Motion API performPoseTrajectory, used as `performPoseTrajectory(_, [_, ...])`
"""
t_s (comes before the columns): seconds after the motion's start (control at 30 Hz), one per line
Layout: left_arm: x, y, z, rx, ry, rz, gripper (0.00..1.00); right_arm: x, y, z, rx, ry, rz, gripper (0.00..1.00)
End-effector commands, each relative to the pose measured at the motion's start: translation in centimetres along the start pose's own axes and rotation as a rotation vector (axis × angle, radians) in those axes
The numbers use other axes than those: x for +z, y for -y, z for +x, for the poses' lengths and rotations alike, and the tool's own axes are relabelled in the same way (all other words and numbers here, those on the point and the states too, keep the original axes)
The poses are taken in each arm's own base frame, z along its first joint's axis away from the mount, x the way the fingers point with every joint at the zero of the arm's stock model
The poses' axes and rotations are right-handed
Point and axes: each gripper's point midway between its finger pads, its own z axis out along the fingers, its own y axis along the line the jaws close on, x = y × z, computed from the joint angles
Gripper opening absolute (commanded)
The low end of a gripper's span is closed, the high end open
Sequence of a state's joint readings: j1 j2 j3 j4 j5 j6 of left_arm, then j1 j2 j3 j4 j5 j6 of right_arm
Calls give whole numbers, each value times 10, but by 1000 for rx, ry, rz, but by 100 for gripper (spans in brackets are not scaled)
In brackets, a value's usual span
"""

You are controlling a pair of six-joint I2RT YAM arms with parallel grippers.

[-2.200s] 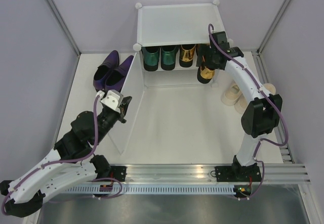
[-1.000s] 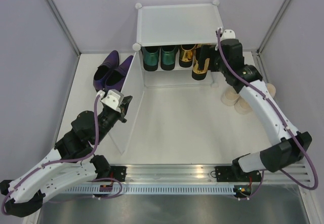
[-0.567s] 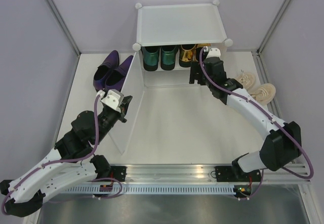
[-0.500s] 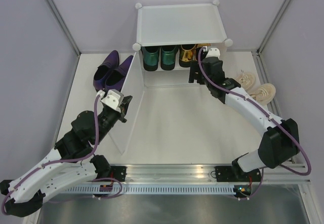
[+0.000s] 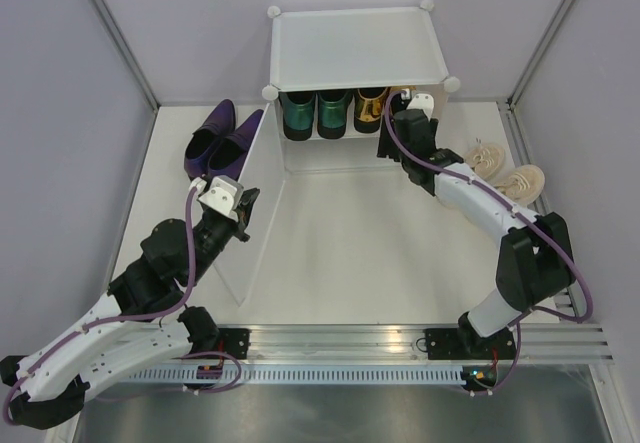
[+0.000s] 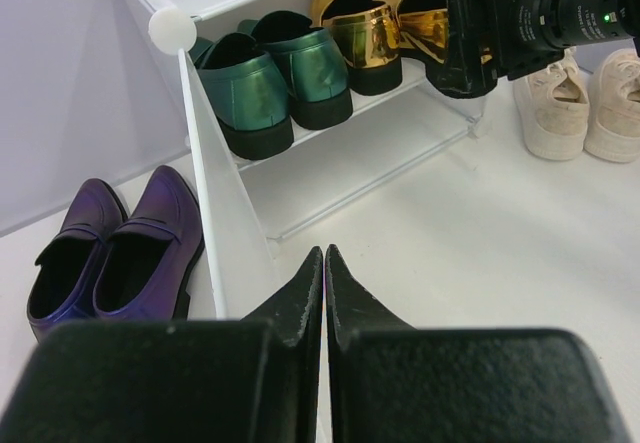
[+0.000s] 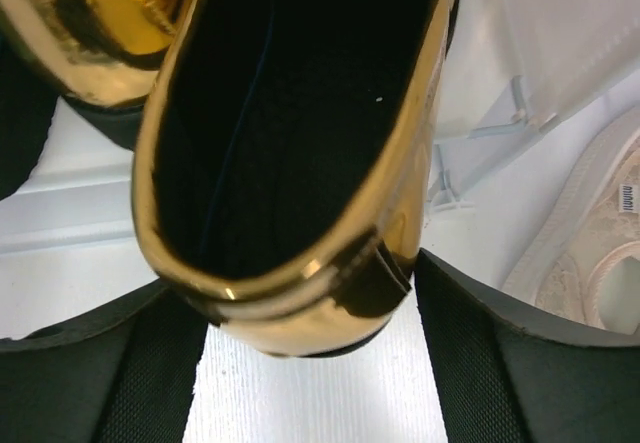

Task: Place and organize the shoes in the shoe cabinet
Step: Place the shoe in the shoe cabinet.

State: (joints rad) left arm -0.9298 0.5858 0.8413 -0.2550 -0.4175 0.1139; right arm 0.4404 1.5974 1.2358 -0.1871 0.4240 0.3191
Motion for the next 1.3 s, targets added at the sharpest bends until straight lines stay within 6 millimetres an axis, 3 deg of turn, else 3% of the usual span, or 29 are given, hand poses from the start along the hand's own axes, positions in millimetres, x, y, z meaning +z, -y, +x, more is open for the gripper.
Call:
performPoseTrajectory(0.0, [-1, 3, 54, 91, -179, 8, 2, 1, 23, -47, 92, 123, 63, 81])
performPoseTrajectory(0.27, [-2, 2, 54, 92, -176, 1, 2, -6, 48, -56, 120, 152, 85, 57])
performPoseTrajectory(0.43, [-2, 1, 53, 90, -173, -1, 2, -2, 52, -62, 129, 158, 79, 36])
performPoseTrajectory(0.63, [-3, 0, 52, 93, -170, -7, 2, 4, 47, -74, 115, 175, 73, 22])
performPoseTrajectory(0.97, [-4, 1, 51, 88, -163, 0, 2, 14, 41, -87, 78, 202, 57, 13])
performPoseTrajectory(1.27, [-4, 1, 51, 90, -165, 0, 2, 25, 30, -87, 67, 208, 17, 11])
